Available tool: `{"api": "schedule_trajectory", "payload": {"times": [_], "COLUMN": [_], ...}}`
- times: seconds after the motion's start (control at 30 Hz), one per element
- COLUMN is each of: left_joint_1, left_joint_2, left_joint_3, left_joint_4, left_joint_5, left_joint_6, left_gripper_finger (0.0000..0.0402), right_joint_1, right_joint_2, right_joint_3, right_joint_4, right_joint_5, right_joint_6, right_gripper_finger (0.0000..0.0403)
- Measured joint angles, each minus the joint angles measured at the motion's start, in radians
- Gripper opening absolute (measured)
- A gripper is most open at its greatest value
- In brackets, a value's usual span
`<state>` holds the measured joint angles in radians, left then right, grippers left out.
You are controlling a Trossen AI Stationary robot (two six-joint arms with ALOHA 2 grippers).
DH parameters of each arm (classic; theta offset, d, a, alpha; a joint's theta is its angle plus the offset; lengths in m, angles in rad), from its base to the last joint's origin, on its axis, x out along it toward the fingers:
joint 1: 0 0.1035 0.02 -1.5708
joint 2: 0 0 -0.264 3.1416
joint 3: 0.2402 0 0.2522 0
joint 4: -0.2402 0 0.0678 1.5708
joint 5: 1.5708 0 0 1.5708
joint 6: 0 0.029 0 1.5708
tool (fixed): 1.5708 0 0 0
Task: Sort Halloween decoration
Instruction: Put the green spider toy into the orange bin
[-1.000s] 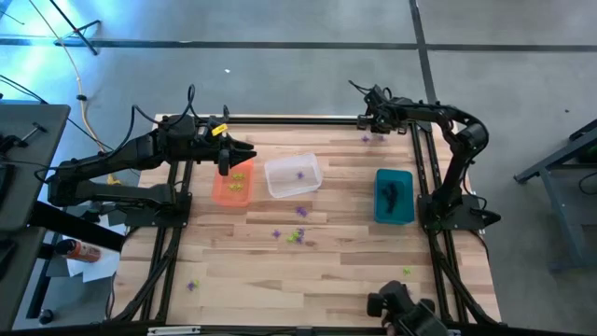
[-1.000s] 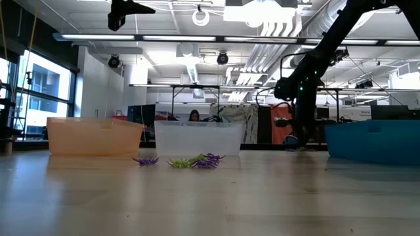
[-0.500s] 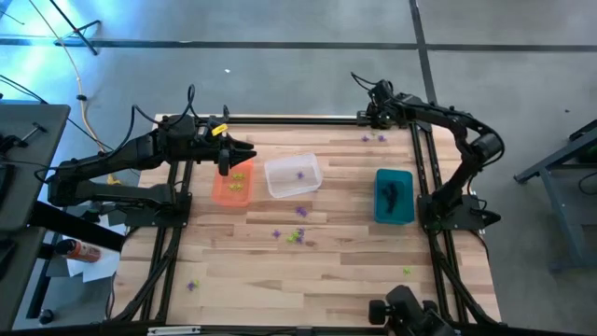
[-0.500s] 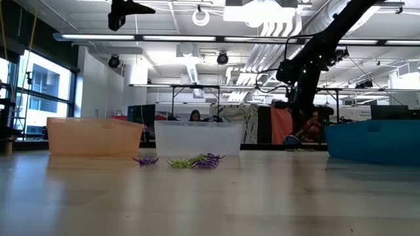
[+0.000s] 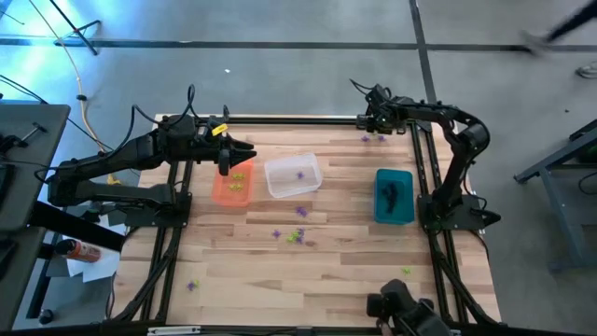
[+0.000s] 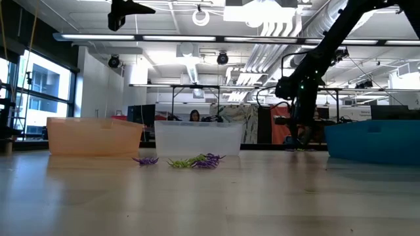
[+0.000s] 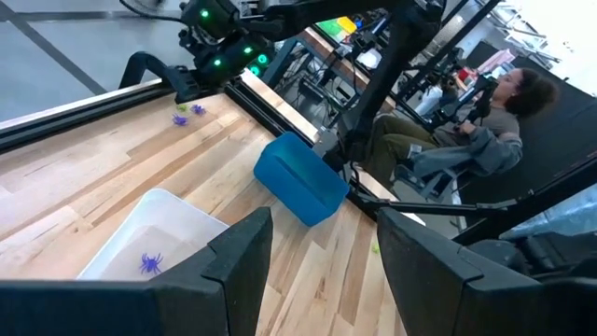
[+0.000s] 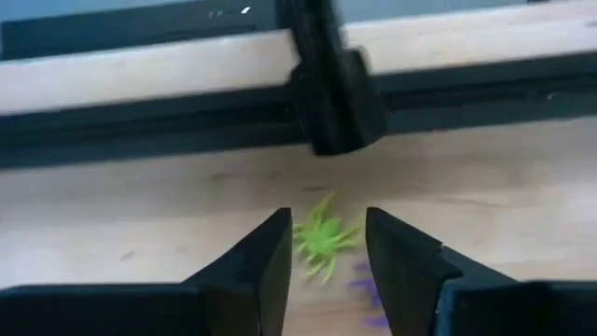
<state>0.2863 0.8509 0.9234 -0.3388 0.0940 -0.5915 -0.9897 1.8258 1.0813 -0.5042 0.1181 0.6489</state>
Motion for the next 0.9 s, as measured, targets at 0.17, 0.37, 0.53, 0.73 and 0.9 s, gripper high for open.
{"api": "schedule_trajectory", "payload": {"times": [0.17, 0.37, 0.53, 0.73, 0.9], "left_joint_1": [0.0, 0.0, 0.0, 0.0, 0.0], "left_joint_2": [0.0, 0.0, 0.0, 0.0, 0.0], "left_joint_3": [0.0, 0.0, 0.0, 0.0, 0.0], "left_joint_4": [0.0, 0.0, 0.0, 0.0, 0.0], "left_joint_5": [0.0, -0.001, -0.006, -0.014, -0.014], "left_joint_6": [0.0, 0.0, 0.0, 0.0, 0.0], "left_gripper_finger": [0.0184, 0.0184, 0.0184, 0.0184, 0.0184], "right_joint_1": [0.001, 0.001, 0.001, 0.001, 0.001], "right_joint_2": [0.026, 0.036, 0.037, 0.038, 0.039], "right_joint_3": [0.0, 0.0, 0.0, 0.0, 0.0], "right_joint_4": [0.016, 0.046, 0.05, 0.043, 0.06], "right_joint_5": [0.031, 0.031, 0.035, 0.071, 0.084], "right_joint_6": [0.007, 0.024, 0.024, 0.021, -0.002], "right_gripper_finger": [0.0135, 0.0125, 0.0111, 0.0047, 0.0009]}}
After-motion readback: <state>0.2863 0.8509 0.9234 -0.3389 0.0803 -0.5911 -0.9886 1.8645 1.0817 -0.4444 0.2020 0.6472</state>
